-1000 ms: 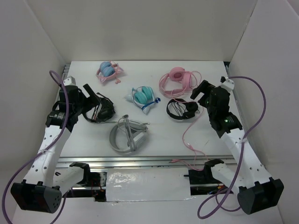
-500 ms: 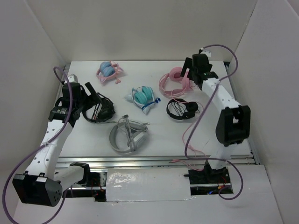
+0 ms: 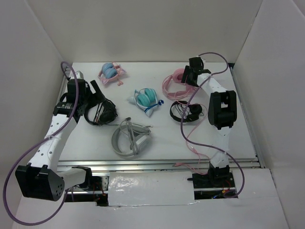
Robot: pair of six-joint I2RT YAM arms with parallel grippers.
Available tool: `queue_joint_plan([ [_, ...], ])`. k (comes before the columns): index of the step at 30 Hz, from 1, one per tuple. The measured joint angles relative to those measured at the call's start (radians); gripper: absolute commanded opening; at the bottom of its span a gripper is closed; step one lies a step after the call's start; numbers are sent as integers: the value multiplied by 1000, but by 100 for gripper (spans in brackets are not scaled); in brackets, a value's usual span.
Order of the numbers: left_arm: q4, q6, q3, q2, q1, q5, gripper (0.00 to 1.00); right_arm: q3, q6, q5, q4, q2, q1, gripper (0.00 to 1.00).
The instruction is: Wrap the headphones
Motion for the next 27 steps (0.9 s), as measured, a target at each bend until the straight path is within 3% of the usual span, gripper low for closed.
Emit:
queue_joint_plan([
  [3, -1, 6, 31, 21, -19, 0, 99, 18, 12, 2, -6, 11, 0, 68],
  [6, -2, 22, 65, 34, -37, 1, 99, 19, 16, 6, -6, 10, 0, 44],
  [9, -2, 27, 97, 37, -50, 1, 99, 10, 16, 4, -18, 10, -1, 13],
  [12, 0, 30, 121, 37, -61, 2, 99, 2, 11, -2, -18, 1, -1, 0],
  [18, -8, 49, 204, 93, -111, 22, 99, -41, 8, 56, -19, -84, 13, 0],
  [27, -21, 45, 457, 321, -269, 26, 99, -198, 84, 304, -6, -451, 194, 0],
])
